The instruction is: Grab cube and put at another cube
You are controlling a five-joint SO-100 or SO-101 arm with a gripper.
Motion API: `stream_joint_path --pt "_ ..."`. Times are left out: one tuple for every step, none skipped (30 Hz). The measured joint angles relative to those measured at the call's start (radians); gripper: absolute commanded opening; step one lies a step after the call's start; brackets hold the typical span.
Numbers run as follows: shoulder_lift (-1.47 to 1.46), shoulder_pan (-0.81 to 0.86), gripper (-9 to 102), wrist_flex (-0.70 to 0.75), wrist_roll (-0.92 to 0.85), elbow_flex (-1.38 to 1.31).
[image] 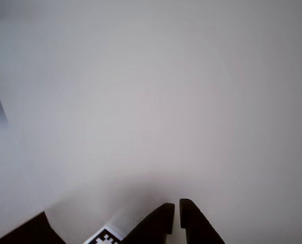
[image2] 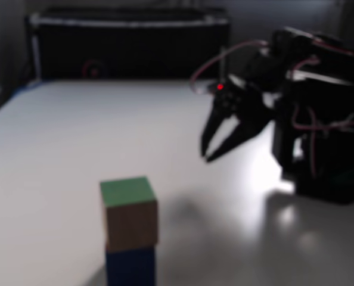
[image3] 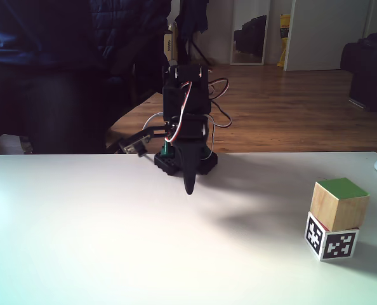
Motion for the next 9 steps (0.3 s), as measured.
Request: stream_joint_path --pt "0.002 0.0 0 0.0 -0.002 0.0" --pt "0.002 0.008 0 0.0 -0.003 0.0" --pt "0.002 0.008 0 0.0 -0.003 0.0" --pt "0.002 0.002 0 0.0 -0.003 0.0" --pt "0.002 0.0 0 0.0 -0.003 0.0" --pt "0.002 0.002 0 0.0 -0.003 0.0" --pt "0.002 0.003 0 0.0 -0.003 0.0" --pt "0.002 0.003 0 0.0 -0.003 0.0" --pt "0.002 0.003 0 0.0 -0.003 0.0"
